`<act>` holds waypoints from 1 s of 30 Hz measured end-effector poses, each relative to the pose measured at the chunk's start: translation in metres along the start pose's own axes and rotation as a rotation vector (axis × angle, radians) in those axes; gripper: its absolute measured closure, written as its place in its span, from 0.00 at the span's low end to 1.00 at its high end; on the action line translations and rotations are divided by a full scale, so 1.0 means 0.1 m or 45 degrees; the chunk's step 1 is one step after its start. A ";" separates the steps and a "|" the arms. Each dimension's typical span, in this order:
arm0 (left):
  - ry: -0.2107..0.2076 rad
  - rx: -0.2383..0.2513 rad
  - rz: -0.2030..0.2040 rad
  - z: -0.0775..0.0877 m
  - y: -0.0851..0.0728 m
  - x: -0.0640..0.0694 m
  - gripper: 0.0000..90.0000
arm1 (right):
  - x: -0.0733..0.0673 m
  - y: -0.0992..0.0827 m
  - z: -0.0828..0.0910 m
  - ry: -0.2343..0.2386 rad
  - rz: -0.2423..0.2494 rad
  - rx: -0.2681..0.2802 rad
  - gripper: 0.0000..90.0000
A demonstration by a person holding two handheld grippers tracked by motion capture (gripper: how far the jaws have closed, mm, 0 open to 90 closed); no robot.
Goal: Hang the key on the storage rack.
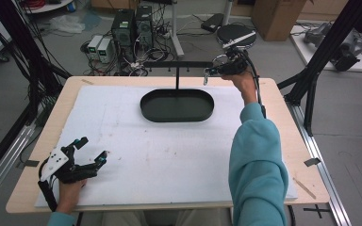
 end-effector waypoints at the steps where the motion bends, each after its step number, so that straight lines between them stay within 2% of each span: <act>1: -0.001 -0.002 -0.002 0.00 0.00 0.00 0.09 | 0.01 0.00 0.00 -0.003 0.000 0.002 0.99; 15: -0.002 -0.004 0.005 0.00 0.00 0.00 0.09 | 0.08 0.00 -0.03 -0.020 -0.025 0.030 0.99; 30: -0.003 -0.005 0.004 0.00 0.00 0.00 0.09 | 0.16 0.01 -0.06 -0.087 -0.026 0.068 0.99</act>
Point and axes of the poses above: each handheld gripper's, and its own axes: z roughly backward along the jaws, y roughly out of its top, x roughly to its right, the point moved 9 cm from there along -z, roughly forward along the jaws, and after that the axes turned 4 degrees about z, right-handed, at the moved point
